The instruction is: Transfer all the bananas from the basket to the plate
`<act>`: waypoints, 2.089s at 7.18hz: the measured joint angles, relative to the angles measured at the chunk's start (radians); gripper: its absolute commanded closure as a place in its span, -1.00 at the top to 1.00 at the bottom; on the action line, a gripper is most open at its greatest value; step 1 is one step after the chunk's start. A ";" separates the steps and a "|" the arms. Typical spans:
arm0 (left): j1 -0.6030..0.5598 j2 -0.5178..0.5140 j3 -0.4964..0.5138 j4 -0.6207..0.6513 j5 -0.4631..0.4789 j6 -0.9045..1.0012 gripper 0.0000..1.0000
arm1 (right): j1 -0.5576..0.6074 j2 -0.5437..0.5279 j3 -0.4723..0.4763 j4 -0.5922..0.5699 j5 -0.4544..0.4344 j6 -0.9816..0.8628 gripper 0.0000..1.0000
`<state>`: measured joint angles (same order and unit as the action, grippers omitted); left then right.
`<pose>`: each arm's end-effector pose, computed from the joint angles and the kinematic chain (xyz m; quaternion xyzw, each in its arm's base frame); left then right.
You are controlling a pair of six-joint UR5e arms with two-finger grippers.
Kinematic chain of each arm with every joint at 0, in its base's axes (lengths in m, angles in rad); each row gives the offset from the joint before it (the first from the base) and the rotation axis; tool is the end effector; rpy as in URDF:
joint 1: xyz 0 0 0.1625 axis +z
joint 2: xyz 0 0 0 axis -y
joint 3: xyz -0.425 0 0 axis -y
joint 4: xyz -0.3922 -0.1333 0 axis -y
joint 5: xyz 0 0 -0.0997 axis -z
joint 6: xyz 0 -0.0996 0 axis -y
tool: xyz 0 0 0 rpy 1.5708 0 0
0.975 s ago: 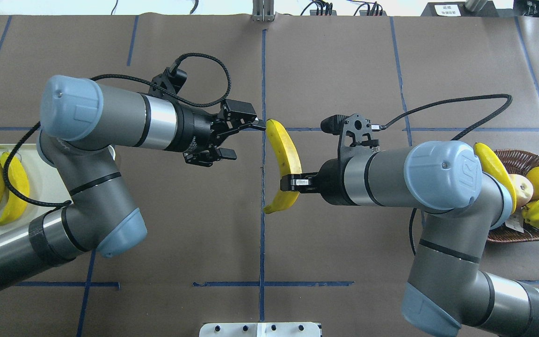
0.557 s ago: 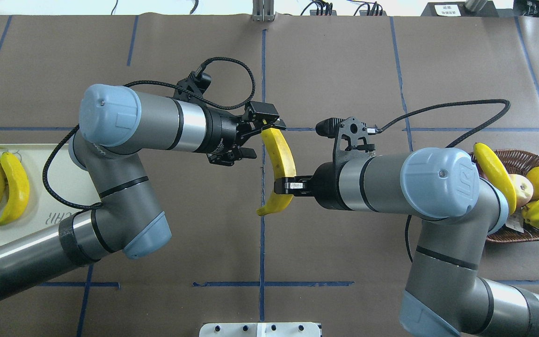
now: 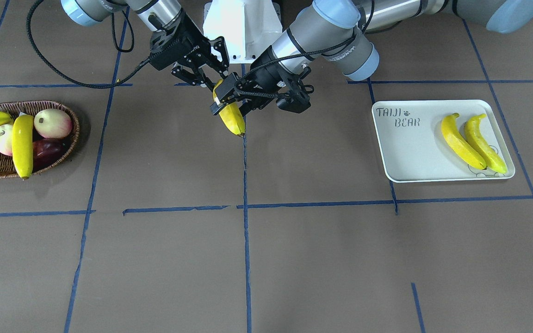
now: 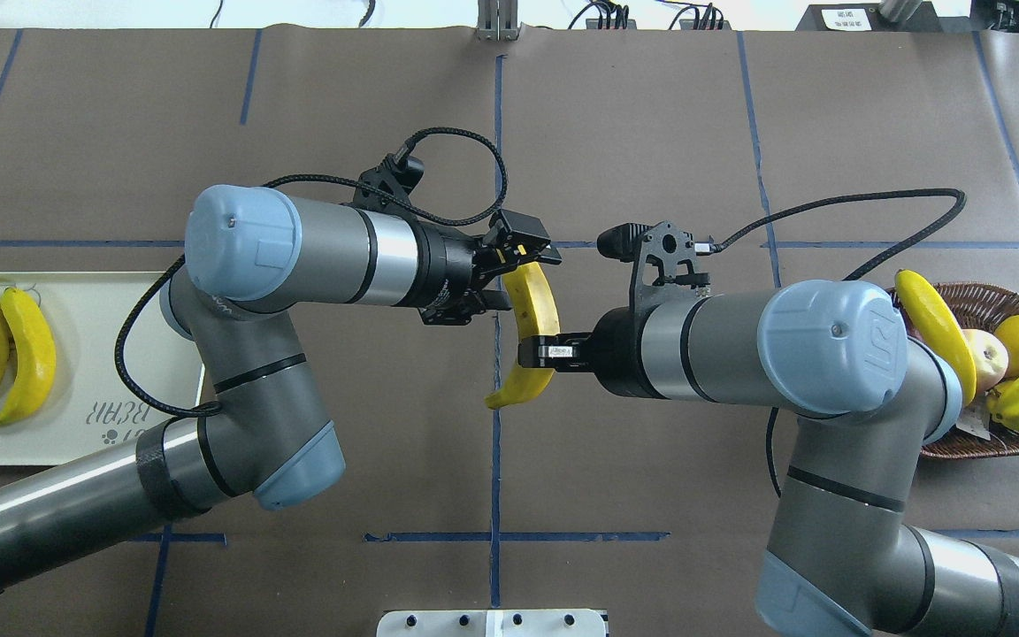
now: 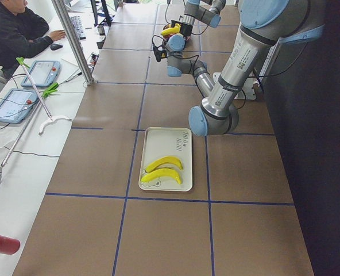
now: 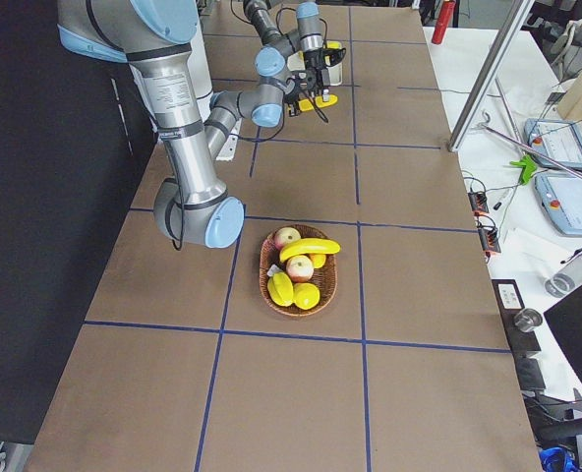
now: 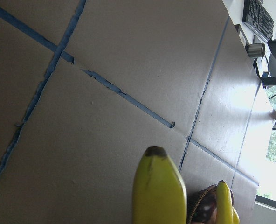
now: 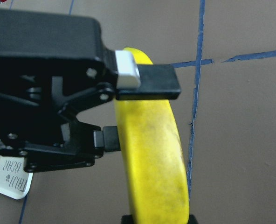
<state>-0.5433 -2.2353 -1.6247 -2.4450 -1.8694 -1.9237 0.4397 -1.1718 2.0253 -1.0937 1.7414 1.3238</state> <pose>0.5029 -0.4252 0.1372 -0.0364 0.7135 -0.2038 0.6694 -0.4409 -0.3360 0.1851 0.1439 -0.6017 0.0231 0.7853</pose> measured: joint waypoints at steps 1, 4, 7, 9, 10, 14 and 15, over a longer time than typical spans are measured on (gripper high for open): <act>-0.001 0.003 0.001 -0.011 0.000 -0.001 -1.00 | -0.001 0.000 0.000 -0.001 0.000 0.000 1.00; -0.016 0.010 0.001 -0.019 -0.005 -0.004 -1.00 | -0.001 -0.003 0.015 -0.003 -0.024 0.025 1.00; -0.132 0.093 -0.017 0.081 -0.174 0.049 -1.00 | 0.016 -0.008 0.131 -0.148 0.010 0.029 1.00; -0.250 0.284 -0.094 0.182 -0.279 0.260 -1.00 | 0.050 -0.007 0.211 -0.295 0.040 0.023 1.00; -0.290 0.417 -0.126 0.204 -0.288 0.396 -1.00 | 0.061 -0.010 0.220 -0.316 0.047 0.020 1.00; -0.339 0.733 -0.134 0.220 -0.166 0.678 -1.00 | 0.075 -0.015 0.220 -0.327 0.049 0.017 1.00; -0.337 0.740 -0.129 0.226 -0.151 0.687 -1.00 | 0.076 -0.015 0.219 -0.327 0.049 0.017 1.00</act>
<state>-0.8804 -1.4951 -1.7537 -2.2187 -2.0207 -1.2365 0.5158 -1.1872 2.2445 -1.4204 1.7902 1.3407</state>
